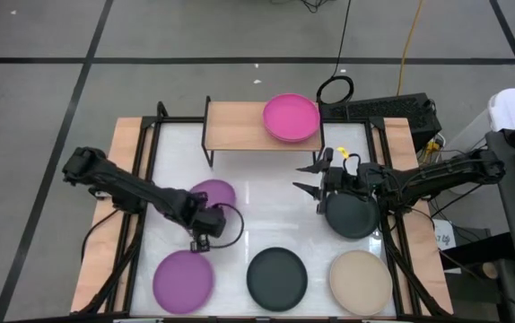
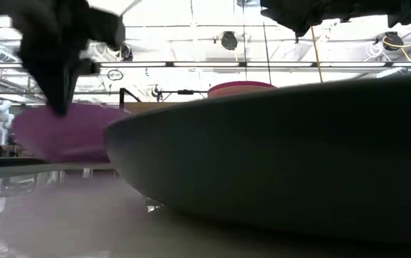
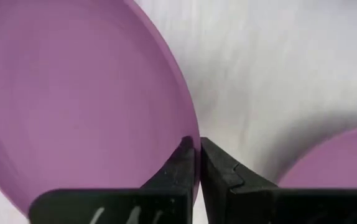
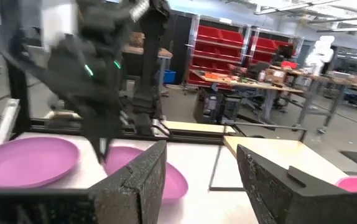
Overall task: Place and stack plates onto a shelf
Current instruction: Stack the top purple plate on top of the pink plate on the shelf
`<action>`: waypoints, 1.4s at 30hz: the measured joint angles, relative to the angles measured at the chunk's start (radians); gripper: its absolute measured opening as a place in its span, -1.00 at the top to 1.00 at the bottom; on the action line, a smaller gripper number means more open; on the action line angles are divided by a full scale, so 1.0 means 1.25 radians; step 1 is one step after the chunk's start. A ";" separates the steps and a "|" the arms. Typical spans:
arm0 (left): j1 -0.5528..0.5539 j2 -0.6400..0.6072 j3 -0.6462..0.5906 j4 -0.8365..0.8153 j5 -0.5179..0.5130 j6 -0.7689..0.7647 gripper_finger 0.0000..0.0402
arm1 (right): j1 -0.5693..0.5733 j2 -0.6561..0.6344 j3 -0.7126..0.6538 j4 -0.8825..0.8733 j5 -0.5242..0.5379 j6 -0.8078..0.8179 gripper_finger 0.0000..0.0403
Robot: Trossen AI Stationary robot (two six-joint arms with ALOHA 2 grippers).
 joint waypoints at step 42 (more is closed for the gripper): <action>0.509 0.081 0.279 0.527 0.105 1.141 0.95 | 0.121 -0.110 -0.001 0.069 0.020 -0.052 0.13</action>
